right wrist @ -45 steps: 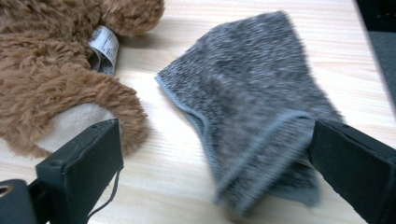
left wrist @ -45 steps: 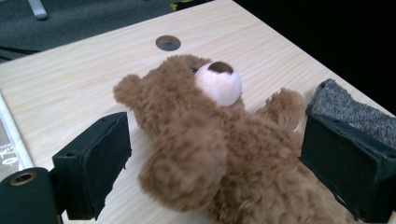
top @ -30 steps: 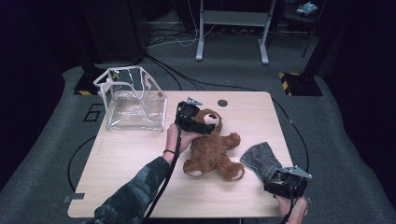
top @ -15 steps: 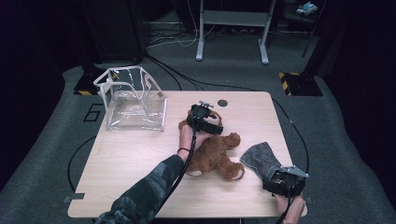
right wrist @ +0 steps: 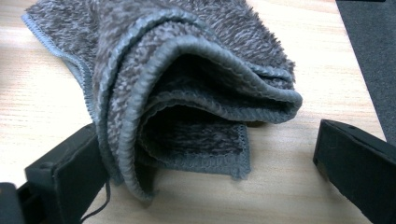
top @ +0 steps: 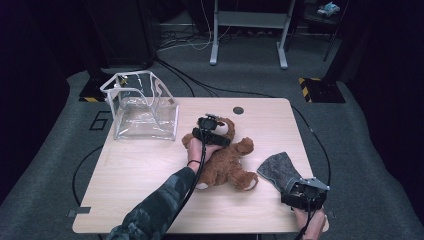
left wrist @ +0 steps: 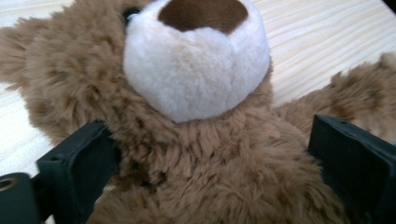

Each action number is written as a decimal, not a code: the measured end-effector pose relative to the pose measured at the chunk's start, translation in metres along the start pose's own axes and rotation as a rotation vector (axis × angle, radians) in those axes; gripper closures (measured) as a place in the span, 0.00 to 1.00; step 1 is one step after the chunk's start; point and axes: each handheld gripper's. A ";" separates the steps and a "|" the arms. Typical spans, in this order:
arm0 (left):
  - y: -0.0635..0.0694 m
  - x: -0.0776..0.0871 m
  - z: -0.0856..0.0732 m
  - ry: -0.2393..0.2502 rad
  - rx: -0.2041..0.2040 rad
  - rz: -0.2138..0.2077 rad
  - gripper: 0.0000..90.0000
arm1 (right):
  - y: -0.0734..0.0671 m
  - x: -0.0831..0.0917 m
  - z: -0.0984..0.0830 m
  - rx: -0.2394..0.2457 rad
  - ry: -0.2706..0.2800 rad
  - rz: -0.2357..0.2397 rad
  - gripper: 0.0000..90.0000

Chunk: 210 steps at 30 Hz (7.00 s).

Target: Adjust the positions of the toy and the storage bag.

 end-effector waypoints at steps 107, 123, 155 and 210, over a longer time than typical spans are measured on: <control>-0.041 0.134 0.001 0.479 -0.172 -0.151 0.66 | 0.000 0.000 -0.001 0.018 0.006 0.023 0.00; -0.068 0.168 -0.008 0.447 -0.161 -0.149 0.66 | 0.000 0.000 -0.001 0.022 0.007 0.022 0.00; -0.125 0.244 -0.039 0.420 -0.140 -0.048 0.66 | 0.000 0.000 -0.001 0.027 0.006 0.024 0.00; -0.215 0.207 -0.108 -0.063 0.061 0.020 0.63 | 0.000 0.000 -0.001 0.028 0.004 0.023 0.00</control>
Point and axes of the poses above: each handheld gripper's, and its own axes: x roughly backward along the jaws, z roughly out of its top, y roughly to its right, and after that the axes turned 15 degrees about y, right-handed
